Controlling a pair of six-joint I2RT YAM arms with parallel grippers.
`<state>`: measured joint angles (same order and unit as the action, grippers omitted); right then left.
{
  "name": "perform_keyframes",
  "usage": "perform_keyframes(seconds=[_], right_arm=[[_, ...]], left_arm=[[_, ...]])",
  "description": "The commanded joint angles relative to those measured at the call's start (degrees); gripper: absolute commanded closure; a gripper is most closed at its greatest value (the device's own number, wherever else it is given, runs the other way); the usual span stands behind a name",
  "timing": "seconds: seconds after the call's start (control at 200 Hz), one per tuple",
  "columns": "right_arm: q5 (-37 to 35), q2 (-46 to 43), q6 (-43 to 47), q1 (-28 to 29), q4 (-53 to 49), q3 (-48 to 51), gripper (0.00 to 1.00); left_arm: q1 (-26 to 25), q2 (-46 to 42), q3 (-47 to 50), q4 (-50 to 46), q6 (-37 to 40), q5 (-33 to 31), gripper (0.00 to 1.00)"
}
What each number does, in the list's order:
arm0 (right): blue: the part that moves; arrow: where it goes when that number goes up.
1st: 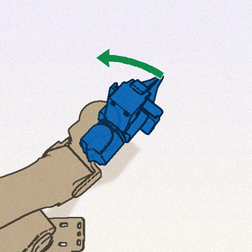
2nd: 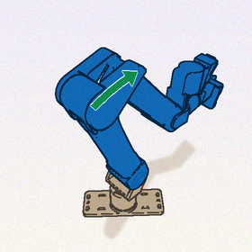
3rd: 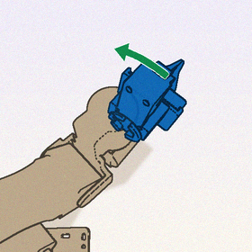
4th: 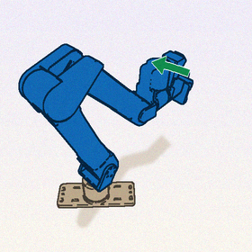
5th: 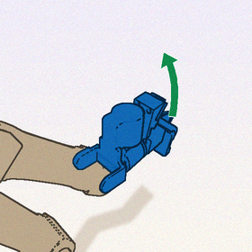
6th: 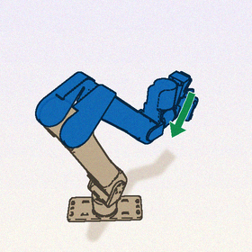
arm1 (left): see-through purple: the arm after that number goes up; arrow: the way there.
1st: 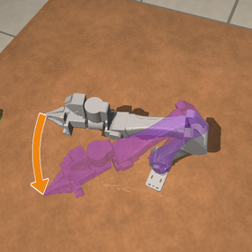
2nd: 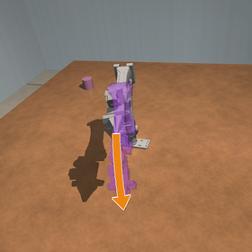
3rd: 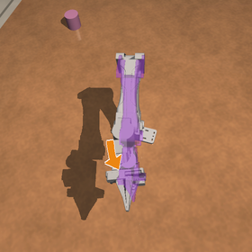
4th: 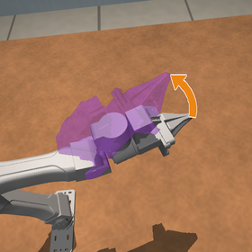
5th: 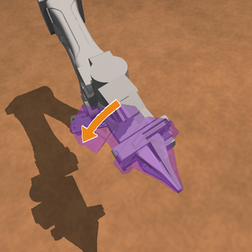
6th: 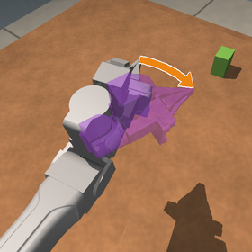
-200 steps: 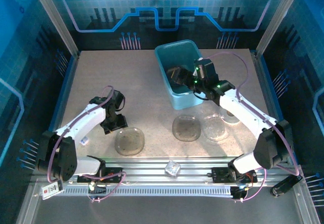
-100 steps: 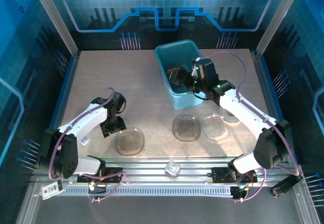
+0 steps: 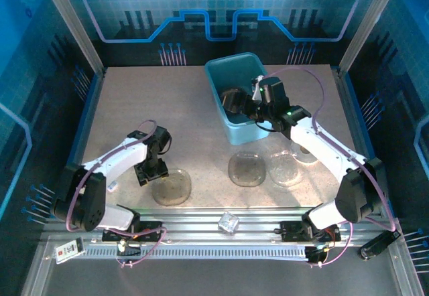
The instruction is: Place the plates into the plastic bin on the countertop
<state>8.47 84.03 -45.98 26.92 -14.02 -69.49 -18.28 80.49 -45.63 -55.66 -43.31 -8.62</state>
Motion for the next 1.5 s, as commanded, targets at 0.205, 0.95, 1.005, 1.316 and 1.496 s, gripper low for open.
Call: perform_keyframes(seconds=[0.205, 0.95, 1.005, 1.316, 1.496], right_arm=[[2.08, 0.01, 0.88, -2.35, 2.33, 0.32, 0.05], [1.57, -0.79, 0.59, -2.62, 1.58, 0.41, 0.05], [1.51, -0.79, 0.58, -2.62, 1.55, 0.41, 0.05], [1.67, -0.37, 0.39, -2.58, 1.73, 0.42, 0.05], [1.95, 0.18, 0.17, -2.61, 1.81, 0.06, 0.05]], left_arm=[[-2.33, 3.67, 1.08, -0.83, -1.07, -0.89, 0.46], [-2.41, 2.59, 5.64, 6.7, -1.6, 4.04, 0.54], [-2.42, 2.23, 5.64, 7.21, -1.79, 4.49, 0.58], [-2.55, 1.52, 6.05, 9.34, -3.85, 7.19, 0.65], [-2.63, 0.24, 6.25, 9.77, -4.59, 7.3, 0.67]])
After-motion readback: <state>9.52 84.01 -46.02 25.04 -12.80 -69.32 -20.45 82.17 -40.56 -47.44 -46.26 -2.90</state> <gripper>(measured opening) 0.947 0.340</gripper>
